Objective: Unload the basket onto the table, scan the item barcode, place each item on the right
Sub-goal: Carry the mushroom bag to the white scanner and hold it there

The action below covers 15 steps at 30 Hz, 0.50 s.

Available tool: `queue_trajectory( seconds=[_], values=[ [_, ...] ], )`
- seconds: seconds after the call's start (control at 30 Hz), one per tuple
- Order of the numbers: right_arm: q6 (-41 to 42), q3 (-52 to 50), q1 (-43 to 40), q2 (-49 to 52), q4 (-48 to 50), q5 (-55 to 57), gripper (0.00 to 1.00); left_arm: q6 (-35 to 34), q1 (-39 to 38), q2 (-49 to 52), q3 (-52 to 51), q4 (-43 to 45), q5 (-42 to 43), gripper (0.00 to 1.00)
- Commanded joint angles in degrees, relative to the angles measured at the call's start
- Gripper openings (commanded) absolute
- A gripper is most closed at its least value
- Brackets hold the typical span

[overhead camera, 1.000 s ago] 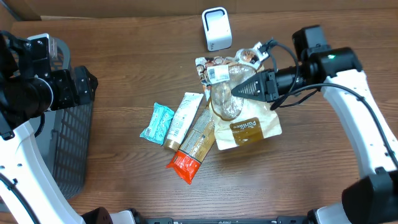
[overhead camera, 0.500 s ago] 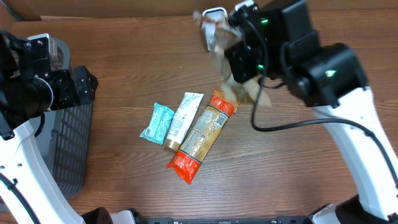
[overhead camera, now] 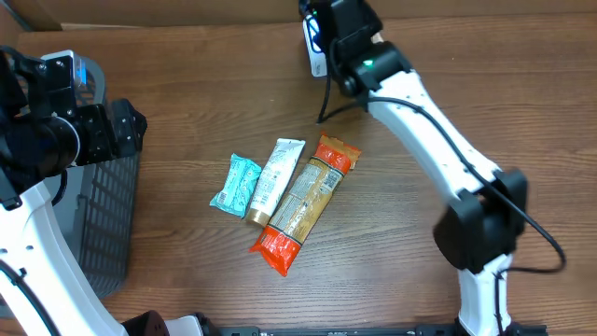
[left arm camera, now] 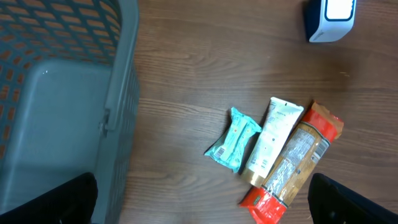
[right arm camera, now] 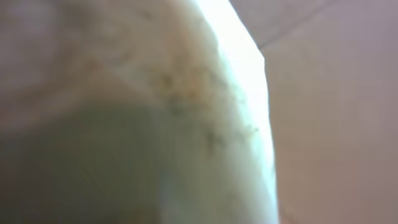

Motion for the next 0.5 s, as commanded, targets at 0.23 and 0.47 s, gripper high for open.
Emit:
queue_trajectory(
  seconds=[0.23,0.47],
  values=[
    [-21.0,0.5,-0.9,10.0,10.3,4.4,0.04,1.5,0.0,0.2,0.0,0.1,0.7,0.99],
    [-21.3,0.5,-1.9,12.7,11.9,4.4,0.04,1.5,0.0,0.2,0.0,0.1,0.7,1.00]
  ],
)
